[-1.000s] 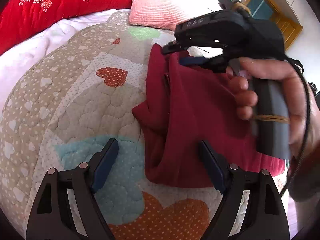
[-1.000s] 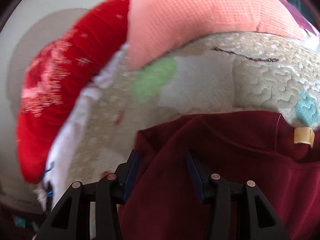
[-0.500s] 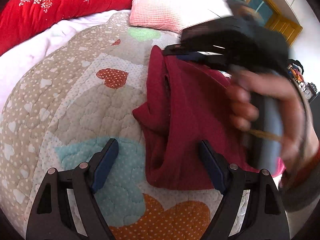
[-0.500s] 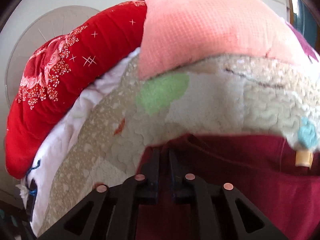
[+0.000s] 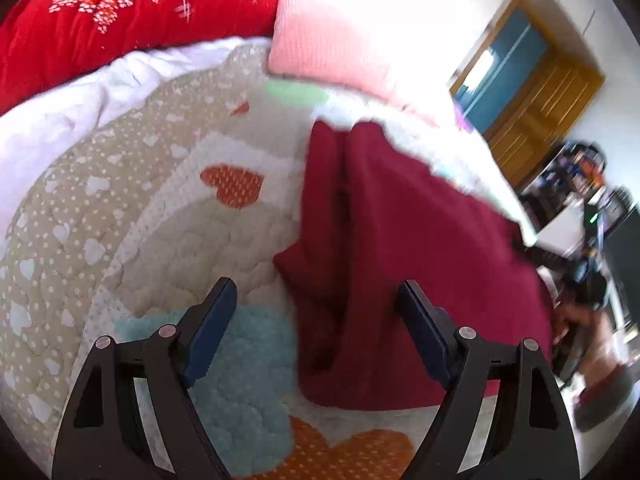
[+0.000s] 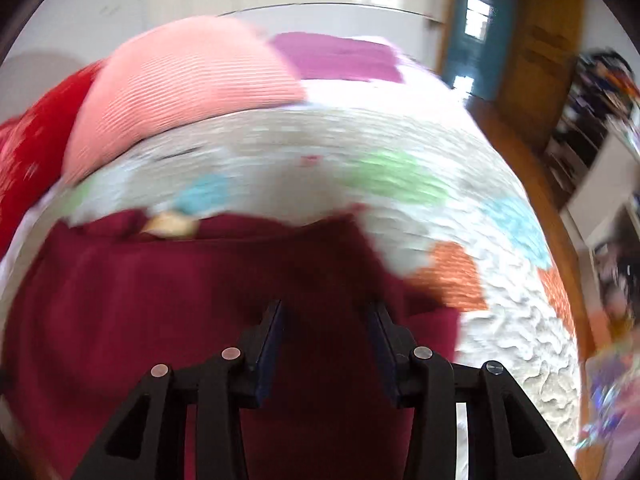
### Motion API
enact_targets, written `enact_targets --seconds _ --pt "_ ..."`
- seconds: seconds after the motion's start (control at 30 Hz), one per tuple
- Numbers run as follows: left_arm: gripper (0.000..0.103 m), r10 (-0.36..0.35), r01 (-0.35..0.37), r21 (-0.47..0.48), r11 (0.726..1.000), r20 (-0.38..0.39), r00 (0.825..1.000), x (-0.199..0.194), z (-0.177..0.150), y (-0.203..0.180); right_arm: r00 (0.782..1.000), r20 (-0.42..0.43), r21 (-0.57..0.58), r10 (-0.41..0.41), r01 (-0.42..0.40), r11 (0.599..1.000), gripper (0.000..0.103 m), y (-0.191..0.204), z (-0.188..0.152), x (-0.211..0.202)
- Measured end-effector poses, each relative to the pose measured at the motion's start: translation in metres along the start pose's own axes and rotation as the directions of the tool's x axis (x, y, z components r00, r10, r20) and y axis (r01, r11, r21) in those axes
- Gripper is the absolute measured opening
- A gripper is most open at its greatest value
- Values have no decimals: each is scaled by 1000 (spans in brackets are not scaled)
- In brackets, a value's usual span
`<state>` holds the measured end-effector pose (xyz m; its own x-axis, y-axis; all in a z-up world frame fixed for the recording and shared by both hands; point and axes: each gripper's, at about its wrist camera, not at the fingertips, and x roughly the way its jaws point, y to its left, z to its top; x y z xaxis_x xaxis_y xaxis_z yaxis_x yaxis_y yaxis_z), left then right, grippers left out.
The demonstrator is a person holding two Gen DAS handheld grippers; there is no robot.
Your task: Fold small clothes
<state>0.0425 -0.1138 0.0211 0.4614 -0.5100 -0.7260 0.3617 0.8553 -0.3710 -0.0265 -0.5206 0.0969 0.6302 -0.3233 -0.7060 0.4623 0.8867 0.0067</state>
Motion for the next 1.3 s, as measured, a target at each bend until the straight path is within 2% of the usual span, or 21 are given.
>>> enact_targets --seconds 0.07,0.17,0.33,0.47,0.7,0.77,0.83,0.9,0.97,1.03,1.1,1.2,1.3 --pt "83 11 -11 9 1000 11 1000 2 0 -1 1000 16 40 15 -16 999 41 -4 1 7" --pt "83 12 -12 9 1000 9 1000 2 0 0 998 26 -46 -62 63 997 41 20 3 -1" --pt "83 18 -18 14 1000 10 1000 2 -2 1 993 52 -58 103 -100 993 41 47 -12 -45" --pt "83 20 -20 15 1000 12 1000 0 -3 0 986 42 -145 162 -155 977 42 87 -31 -60" --pt "83 23 -23 18 1000 14 1000 0 -4 -1 983 -42 -209 178 -183 961 42 129 -38 -31" --pt "83 23 -23 18 1000 13 1000 0 -4 -1 988 -58 -264 145 -155 952 42 143 -40 -21" --pt "83 23 -23 18 1000 13 1000 0 -4 -1 994 -30 -301 102 -106 948 42 152 -34 -12" --pt "84 24 -24 18 1000 13 1000 0 -4 -1 998 1 -291 56 -53 955 44 155 -24 -5" --pt "84 26 -26 20 999 13 1000 0 -4 -1 999 -3 -254 36 -36 967 45 153 -12 12" --pt "84 25 -26 20 999 12 1000 1 -4 -1 999 -23 -200 29 -33 979 45 147 0 29" --pt "84 24 -25 20 999 11 1000 0 -4 -2 998 -26 -149 61 -64 987 45 140 9 34" --pt "84 18 -19 22 1000 36 999 -6 -3 -3 996 -17 -114 90 -92 989 45 125 11 21" --pt "84 -15 10 45 999 123 992 -24 -1 -8 995 28 -89 94 -92 992 47 98 -2 -12"
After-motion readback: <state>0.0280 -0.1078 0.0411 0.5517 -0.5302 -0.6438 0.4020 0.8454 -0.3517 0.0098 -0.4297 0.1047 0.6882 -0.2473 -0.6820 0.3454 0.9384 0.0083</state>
